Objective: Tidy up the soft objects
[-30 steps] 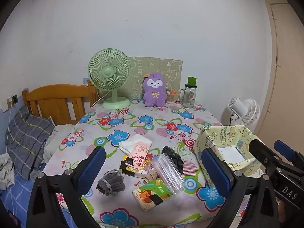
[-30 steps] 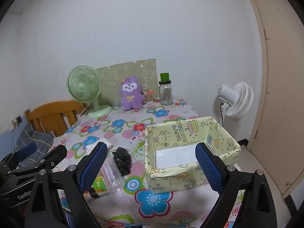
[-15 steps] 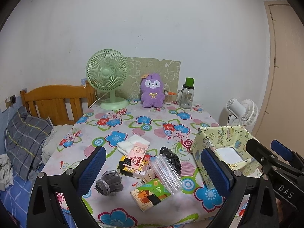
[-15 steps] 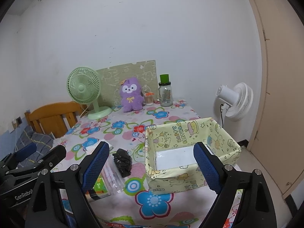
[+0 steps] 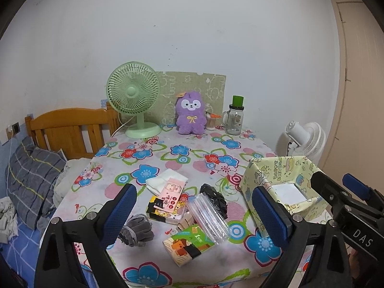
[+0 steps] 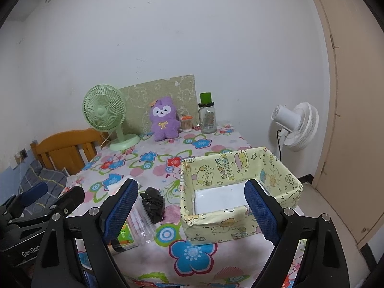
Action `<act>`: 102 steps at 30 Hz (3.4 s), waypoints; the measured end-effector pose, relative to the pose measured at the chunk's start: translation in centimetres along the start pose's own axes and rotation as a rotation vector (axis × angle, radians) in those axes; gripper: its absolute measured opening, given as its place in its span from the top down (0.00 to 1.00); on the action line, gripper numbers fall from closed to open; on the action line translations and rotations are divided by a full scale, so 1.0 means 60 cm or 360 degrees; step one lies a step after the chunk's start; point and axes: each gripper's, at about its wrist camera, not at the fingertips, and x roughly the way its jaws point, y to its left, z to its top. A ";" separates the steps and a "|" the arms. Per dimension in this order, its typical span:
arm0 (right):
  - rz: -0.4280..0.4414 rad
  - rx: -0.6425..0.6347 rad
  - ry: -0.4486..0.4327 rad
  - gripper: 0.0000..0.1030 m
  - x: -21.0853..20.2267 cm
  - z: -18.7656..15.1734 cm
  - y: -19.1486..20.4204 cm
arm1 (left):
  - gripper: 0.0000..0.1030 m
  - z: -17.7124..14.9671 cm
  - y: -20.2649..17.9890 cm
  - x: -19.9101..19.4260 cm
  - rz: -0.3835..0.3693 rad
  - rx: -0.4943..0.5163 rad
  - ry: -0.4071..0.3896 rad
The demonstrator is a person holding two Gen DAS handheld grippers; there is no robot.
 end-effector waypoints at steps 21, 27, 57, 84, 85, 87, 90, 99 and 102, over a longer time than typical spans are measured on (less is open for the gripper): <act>-0.0008 0.0008 -0.0004 0.11 -0.003 0.002 -0.003 | 0.06 0.004 -0.007 0.000 -0.0006 0.0005 -0.0009; -0.0006 0.0007 -0.0008 0.11 -0.006 0.003 -0.004 | 0.06 0.007 -0.010 -0.003 -0.0011 0.0006 -0.0015; -0.0015 0.0016 0.0013 0.10 -0.004 0.008 0.008 | 0.00 0.007 0.007 -0.012 -0.0024 0.0002 -0.0015; 0.0088 -0.0053 0.0176 0.13 0.119 -0.064 0.142 | 0.06 -0.068 0.116 0.109 -0.0019 -0.0042 0.0243; 0.0086 -0.0061 0.0174 0.13 0.123 -0.067 0.146 | 0.07 -0.071 0.118 0.112 -0.0017 -0.0041 0.0252; 0.0077 -0.0077 0.0176 0.13 0.131 -0.077 0.155 | 0.07 -0.078 0.125 0.118 -0.0012 -0.0040 0.0271; 0.0093 -0.0071 0.0207 0.13 0.142 -0.090 0.164 | 0.08 -0.089 0.130 0.128 0.0013 -0.0019 0.0301; 0.0093 -0.0065 0.0322 0.13 0.173 -0.121 0.188 | 0.13 -0.117 0.144 0.149 0.0061 0.0047 0.0370; 0.0089 -0.0073 0.0357 0.13 0.184 -0.130 0.196 | 0.13 -0.123 0.151 0.157 0.0080 0.0052 0.0393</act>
